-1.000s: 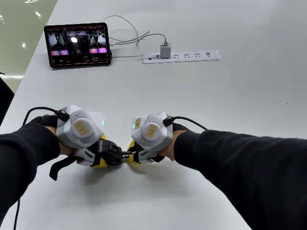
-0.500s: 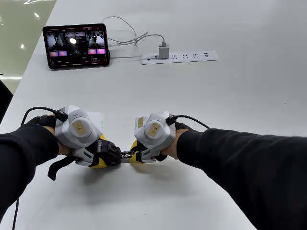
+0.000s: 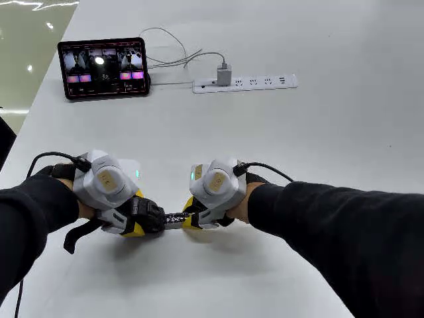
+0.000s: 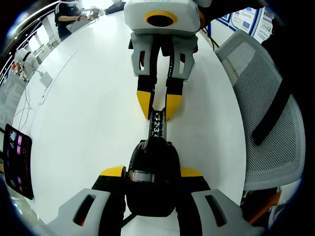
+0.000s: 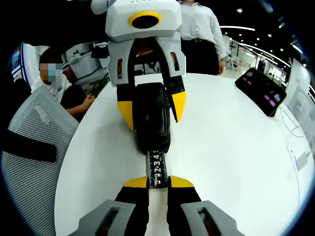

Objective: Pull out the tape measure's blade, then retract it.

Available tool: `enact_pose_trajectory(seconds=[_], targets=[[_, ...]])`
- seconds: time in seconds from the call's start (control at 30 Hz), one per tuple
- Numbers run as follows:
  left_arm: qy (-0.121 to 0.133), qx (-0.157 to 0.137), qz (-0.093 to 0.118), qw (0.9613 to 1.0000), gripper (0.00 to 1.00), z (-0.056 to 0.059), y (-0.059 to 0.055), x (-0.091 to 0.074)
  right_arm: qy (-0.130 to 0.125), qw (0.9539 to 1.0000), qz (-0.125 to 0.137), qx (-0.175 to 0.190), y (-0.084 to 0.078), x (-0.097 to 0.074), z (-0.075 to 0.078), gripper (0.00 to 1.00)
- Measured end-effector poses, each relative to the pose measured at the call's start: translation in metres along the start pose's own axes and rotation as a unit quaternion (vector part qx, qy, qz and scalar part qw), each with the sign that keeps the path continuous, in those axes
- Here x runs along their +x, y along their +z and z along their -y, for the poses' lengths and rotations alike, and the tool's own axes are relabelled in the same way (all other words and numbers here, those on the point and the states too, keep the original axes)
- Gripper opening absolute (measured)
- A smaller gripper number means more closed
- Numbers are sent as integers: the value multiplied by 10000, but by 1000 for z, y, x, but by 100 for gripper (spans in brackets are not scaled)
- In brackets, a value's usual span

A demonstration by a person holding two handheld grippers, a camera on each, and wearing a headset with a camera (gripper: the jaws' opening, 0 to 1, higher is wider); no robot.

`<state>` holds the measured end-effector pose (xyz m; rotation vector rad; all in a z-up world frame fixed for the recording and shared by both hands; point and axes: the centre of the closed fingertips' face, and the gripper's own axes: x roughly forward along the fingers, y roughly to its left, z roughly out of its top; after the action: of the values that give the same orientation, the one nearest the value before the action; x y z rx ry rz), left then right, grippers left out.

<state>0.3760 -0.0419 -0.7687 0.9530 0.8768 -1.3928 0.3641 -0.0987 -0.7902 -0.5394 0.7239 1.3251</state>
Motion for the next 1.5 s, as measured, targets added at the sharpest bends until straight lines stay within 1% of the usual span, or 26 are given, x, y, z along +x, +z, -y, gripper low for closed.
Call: enact_pose_trajectory(seconds=[0.17, 0.5, 1.5], targets=[[2, -9, 29, 10000, 34, 0, 0, 0, -1, 10000, -10, 8, -2, -2, 0, 9], [7, 5, 17, 10000, 34, -1, 0, 0, 20, 10000, -38, 49, -7, -5, -1, 9], [25, 4, 4, 10000, 33, -1, -1, 1, -49, 9999, -40, 157, -20, -17, 1, 9]])
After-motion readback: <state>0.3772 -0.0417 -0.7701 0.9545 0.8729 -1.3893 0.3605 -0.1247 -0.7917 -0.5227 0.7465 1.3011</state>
